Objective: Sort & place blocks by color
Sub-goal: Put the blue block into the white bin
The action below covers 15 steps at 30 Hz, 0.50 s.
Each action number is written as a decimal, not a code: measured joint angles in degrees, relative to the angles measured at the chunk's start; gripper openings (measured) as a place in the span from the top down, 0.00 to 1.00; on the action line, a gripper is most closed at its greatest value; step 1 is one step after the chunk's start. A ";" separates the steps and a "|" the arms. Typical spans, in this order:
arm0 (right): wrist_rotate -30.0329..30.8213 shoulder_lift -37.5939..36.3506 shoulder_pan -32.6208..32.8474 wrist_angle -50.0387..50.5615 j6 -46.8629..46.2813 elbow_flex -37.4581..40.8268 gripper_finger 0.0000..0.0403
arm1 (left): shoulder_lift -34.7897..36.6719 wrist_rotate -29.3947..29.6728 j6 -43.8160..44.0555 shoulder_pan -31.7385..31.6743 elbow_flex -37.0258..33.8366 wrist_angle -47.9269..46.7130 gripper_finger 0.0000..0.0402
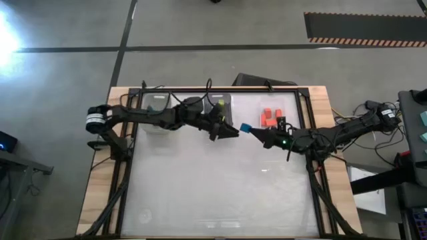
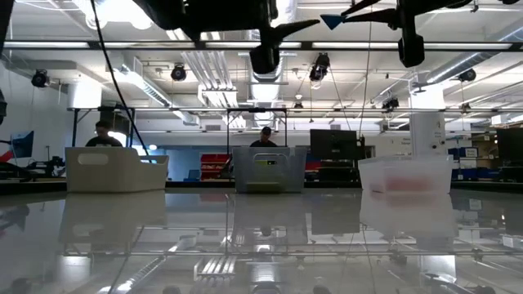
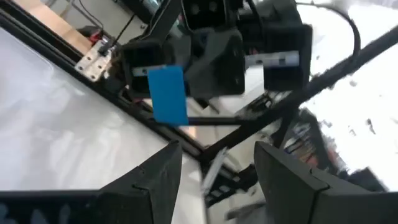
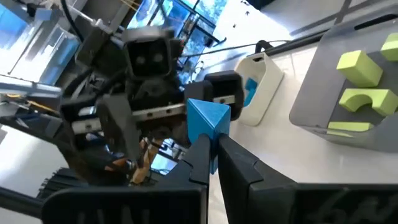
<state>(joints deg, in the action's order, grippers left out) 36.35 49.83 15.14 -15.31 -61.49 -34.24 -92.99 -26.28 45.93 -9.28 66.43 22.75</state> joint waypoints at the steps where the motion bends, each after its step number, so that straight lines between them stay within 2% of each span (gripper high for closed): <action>1: -0.25 0.21 0.00 -0.04 0.00 0.00 0.98 | -0.65 0.11 2.12 0.00 0.00 1.50 0.54; 6: -0.82 0.65 0.02 0.04 -0.26 0.00 0.98 | -2.85 2.31 9.13 -0.09 0.06 3.14 0.54; 15: -2.33 1.01 0.03 0.09 -0.73 0.00 0.98 | -3.57 5.38 9.31 -0.41 0.24 3.26 0.54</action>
<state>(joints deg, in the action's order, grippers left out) 34.01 50.84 15.17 -15.22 -62.23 -34.24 -96.55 -20.90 55.24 -9.68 66.67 26.00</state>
